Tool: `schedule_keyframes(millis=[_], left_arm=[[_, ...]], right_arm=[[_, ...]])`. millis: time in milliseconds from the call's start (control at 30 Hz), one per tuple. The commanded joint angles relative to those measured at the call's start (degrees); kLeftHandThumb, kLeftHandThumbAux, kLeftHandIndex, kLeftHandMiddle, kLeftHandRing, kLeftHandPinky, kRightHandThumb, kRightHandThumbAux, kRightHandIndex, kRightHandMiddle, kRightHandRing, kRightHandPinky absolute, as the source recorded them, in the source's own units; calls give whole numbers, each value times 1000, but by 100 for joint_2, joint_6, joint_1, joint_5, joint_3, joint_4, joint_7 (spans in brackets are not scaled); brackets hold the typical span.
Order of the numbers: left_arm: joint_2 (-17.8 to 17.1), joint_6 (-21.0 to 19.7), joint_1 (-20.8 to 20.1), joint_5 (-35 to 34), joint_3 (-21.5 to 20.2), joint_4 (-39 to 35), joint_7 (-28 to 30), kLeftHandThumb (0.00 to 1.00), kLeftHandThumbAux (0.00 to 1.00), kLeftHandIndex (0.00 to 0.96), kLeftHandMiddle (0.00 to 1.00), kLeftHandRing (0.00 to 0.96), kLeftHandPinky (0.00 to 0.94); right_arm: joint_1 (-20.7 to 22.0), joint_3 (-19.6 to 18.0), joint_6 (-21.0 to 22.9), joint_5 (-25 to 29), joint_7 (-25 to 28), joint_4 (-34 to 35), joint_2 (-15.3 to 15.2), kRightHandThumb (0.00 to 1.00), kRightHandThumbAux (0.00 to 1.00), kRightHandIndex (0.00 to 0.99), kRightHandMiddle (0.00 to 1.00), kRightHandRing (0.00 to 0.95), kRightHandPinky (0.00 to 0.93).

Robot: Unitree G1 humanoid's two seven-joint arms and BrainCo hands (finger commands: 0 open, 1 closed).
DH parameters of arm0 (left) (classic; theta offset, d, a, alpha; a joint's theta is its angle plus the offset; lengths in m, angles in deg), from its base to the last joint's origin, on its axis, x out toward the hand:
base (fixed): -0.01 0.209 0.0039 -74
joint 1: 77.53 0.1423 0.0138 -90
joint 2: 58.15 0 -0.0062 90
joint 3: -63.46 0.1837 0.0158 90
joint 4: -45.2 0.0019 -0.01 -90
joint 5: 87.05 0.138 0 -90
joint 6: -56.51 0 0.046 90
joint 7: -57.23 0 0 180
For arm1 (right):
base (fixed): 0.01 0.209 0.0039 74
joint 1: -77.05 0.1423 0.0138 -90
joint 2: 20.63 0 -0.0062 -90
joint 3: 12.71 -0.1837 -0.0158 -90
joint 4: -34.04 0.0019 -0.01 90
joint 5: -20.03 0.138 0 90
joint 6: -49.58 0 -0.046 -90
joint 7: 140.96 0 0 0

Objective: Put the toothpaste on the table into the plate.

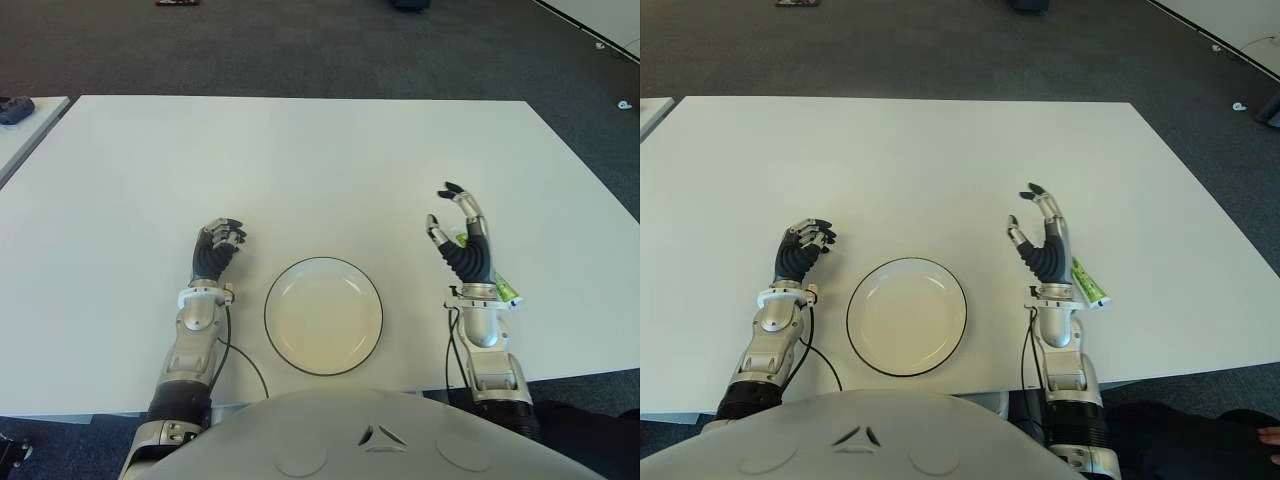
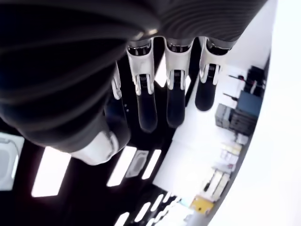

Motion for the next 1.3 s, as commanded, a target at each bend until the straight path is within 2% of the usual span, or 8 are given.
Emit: schedule_keyframes(millis=[33,267,533,700,800,967,1100,1300], left_arm=[[44,-57,22,58,59,-14,-16,706,720,430,515,521,523],[59,-102,32,97,82,-46,-34,706,720,430,528,527,523],[25,-88,19,80,74,17,27,704,719,429,539,531,510],[50,31,9,37,70,62,35,704,720,429,538,529,507],[66,86,-16,19,64,123,30,704,720,429,537,529,508],[72,128,-33,31,73,174,14,705,720,428,536,529,513],[68,166,-58,53,86,223,7,705,720,429,533,530,522],[78,217,-66,26,96,231,17,705,720,429,524,534,550]], right_arm=[[-269,-116,471,-363,-2,523,-68,545,425,8,7,3,2],[-696,-177,1297,-846,229,1741,37,558,283,0,0,0,0],[-872,-247,2134,-1499,389,2138,-6,540,184,0,0,0,0],[-1007,-353,2721,-1734,812,2395,-102,510,157,0,0,0,0],[-1152,-596,3194,-1860,1293,2635,-288,506,145,0,0,0,0],[-1130,-659,4061,-2311,1902,2880,-302,525,137,0,0,0,0],[-1082,-643,4426,-2580,2177,2875,-387,545,145,0,0,0,0],[-917,-579,4653,-2755,2180,2488,-515,552,168,0,0,0,0]])
